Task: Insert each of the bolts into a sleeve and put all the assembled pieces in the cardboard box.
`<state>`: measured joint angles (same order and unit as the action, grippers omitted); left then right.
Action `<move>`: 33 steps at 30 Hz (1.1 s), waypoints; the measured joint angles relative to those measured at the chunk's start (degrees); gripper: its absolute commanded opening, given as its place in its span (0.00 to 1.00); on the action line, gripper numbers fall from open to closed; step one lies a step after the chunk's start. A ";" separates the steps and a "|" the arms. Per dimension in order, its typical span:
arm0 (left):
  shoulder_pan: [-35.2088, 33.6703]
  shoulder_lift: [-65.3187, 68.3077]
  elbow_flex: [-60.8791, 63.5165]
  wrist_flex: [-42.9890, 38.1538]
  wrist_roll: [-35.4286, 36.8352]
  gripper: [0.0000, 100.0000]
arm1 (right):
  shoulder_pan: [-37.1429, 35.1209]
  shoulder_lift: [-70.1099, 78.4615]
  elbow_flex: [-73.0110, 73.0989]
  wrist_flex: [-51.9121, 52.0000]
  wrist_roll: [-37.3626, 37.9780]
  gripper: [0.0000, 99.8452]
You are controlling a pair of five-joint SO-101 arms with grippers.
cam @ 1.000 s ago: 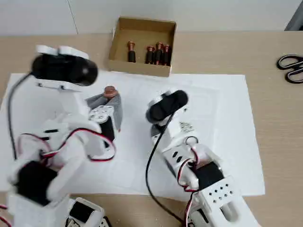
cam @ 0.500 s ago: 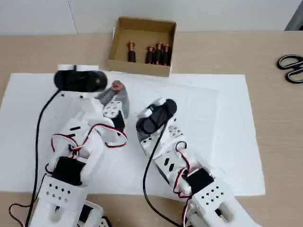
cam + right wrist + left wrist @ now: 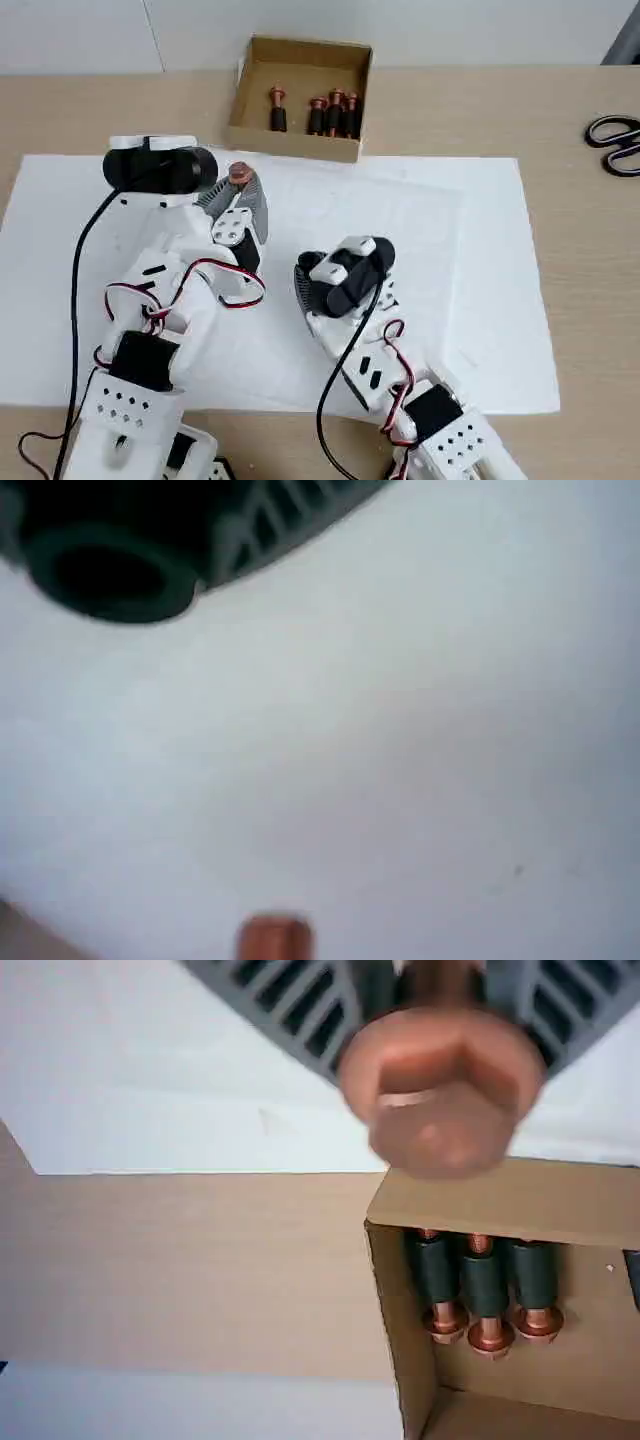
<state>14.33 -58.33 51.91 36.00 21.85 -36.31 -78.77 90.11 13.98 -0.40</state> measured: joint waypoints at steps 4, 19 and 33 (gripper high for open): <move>2.99 -0.09 1.32 -0.70 0.00 0.01 | 0.00 -1.05 1.49 0.00 0.00 0.00; 7.47 -0.09 4.92 -5.19 4.66 0.01 | 0.00 -1.23 1.93 0.00 0.00 0.00; 10.37 -0.44 9.41 -5.45 4.57 0.01 | -0.09 -1.14 2.02 0.00 0.00 0.00</move>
<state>24.70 -58.77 61.32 30.55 26.42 -36.40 -79.91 92.13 13.98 -0.40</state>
